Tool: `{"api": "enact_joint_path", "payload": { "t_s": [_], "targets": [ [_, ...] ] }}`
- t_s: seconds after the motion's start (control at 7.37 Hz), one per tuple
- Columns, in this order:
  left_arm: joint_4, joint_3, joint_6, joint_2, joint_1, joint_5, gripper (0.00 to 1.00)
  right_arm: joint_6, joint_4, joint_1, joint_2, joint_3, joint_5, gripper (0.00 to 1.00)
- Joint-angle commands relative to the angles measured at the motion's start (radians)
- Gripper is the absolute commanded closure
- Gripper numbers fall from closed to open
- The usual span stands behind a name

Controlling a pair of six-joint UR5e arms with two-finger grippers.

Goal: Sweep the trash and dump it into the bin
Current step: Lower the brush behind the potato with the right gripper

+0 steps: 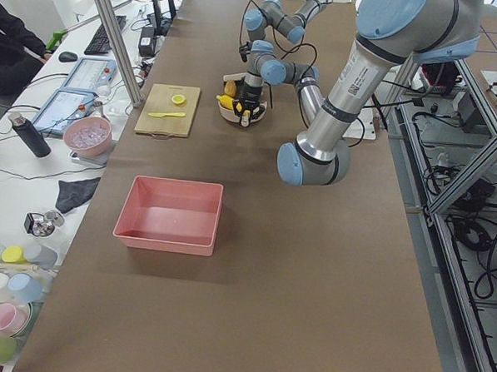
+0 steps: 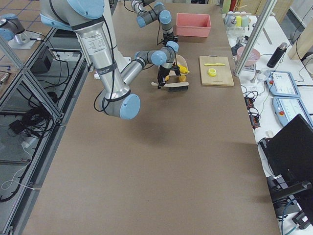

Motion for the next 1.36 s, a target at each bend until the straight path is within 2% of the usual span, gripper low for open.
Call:
{"api": "enact_joint_path", "payload": {
  "t_s": [0.0, 0.41, 1.09, 1.22],
  "targets": [
    [0.0, -0.003, 0.0, 0.0, 0.0, 0.0, 1.0, 0.011, 0.0, -0.016, 0.043, -0.001, -0.006, 1.0],
    [0.0, 0.0, -0.002, 0.0, 0.0, 0.0, 1.0, 0.026, 0.046, -0.033, 0.067, -0.05, -0.011, 1.0],
    [0.0, 0.0, -0.008, 0.0, 0.008, 0.002, 1.0, 0.106, 0.052, -0.073, 0.112, -0.05, -0.011, 1.0],
    [0.0, 0.0, -0.008, 0.0, 0.009, 0.026, 1.0, 0.117, 0.052, -0.078, 0.115, -0.049, -0.009, 1.0]
  ]
}}
